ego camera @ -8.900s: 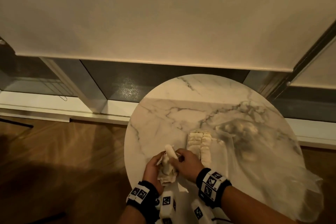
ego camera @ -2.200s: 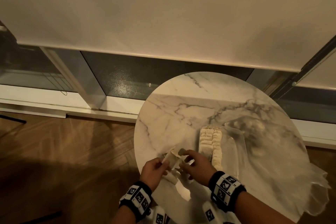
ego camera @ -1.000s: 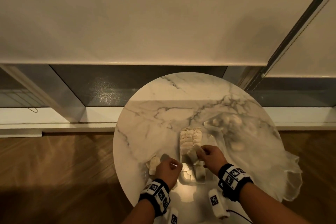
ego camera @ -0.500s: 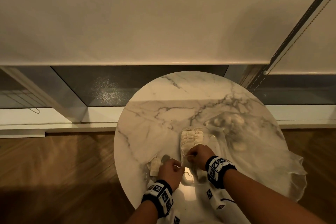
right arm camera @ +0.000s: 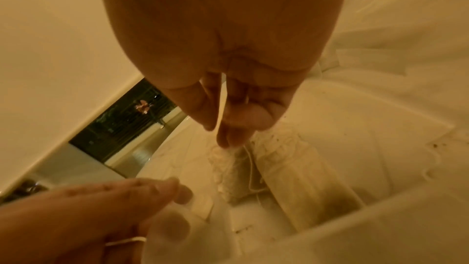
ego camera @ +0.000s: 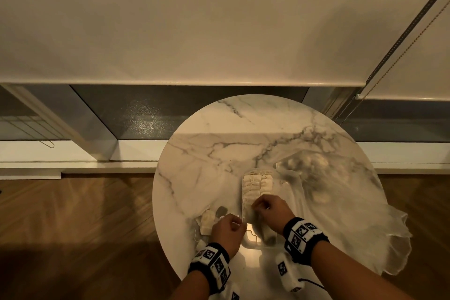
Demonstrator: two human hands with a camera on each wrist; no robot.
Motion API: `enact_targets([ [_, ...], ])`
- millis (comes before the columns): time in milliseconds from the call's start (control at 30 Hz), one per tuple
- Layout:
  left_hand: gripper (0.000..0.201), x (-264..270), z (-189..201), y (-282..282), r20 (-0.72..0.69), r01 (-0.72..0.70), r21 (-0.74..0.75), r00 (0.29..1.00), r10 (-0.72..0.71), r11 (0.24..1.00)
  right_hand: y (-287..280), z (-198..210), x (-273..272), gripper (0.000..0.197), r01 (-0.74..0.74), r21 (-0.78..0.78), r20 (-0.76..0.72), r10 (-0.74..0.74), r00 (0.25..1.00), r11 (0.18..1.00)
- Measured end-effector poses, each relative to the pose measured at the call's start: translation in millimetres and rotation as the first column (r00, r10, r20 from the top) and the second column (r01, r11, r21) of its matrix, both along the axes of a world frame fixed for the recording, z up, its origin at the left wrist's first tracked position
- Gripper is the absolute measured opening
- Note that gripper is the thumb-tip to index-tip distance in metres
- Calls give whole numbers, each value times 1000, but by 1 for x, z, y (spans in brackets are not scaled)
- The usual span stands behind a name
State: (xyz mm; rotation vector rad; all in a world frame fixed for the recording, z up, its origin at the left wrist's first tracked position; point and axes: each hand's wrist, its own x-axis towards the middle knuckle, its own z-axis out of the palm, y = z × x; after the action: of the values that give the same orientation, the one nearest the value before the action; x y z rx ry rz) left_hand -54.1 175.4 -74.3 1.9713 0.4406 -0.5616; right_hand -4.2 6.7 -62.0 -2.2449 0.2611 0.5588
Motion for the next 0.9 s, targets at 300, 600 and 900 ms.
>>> enact_targets([
  [300, 9, 0, 2, 11, 74, -27, -52, 997, 31, 998, 9, 1, -7, 26, -95, -40, -101, 91, 991, 995],
  [600, 29, 11, -4, 81, 366, -105, 286, 931, -7, 952, -16, 11, -15, 20, 159, 162, 108, -177, 978, 974],
  [900, 38, 23, -18, 103, 144, 117, 373, 973, -182, 920, -39, 14, -32, 22, 327, 183, 75, -345, 936, 927],
])
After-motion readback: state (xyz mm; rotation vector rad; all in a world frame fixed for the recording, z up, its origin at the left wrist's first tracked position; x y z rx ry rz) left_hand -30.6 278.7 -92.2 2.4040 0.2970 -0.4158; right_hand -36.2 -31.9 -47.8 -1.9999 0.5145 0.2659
